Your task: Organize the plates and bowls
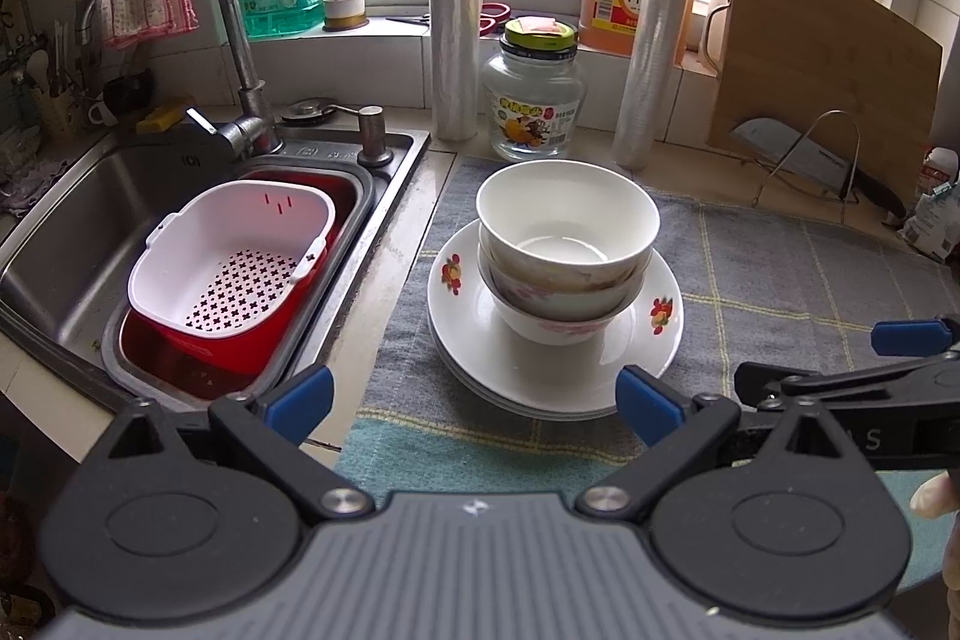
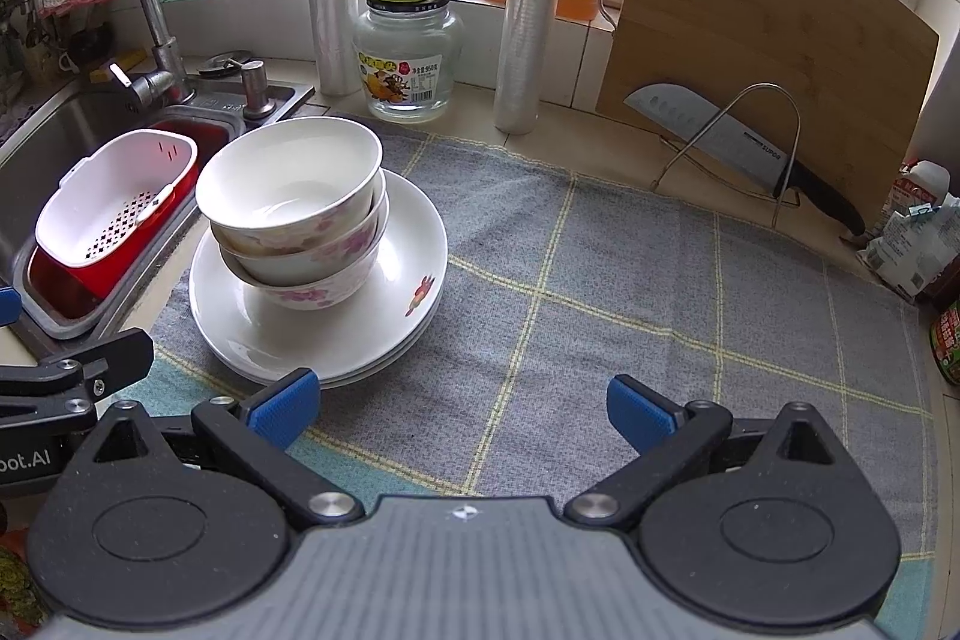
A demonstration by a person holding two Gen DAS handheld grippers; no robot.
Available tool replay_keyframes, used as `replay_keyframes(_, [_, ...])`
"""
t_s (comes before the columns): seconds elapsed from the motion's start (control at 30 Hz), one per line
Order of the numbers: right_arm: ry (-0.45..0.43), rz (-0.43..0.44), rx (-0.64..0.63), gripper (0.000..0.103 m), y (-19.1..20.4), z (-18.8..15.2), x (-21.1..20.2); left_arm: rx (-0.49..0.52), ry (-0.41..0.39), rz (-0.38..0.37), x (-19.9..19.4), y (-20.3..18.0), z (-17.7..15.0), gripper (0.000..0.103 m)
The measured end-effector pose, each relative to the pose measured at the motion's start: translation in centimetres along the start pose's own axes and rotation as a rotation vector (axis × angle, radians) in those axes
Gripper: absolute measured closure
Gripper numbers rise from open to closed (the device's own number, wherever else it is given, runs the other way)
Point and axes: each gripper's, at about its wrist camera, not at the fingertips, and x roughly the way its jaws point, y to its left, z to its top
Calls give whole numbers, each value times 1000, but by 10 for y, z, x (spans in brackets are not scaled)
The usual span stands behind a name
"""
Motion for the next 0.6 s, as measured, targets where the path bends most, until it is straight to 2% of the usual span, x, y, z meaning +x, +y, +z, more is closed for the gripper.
replay_keyframes(0.6, [6,-1,3,0,0,0,0,-1,2,6,0,0,0,3])
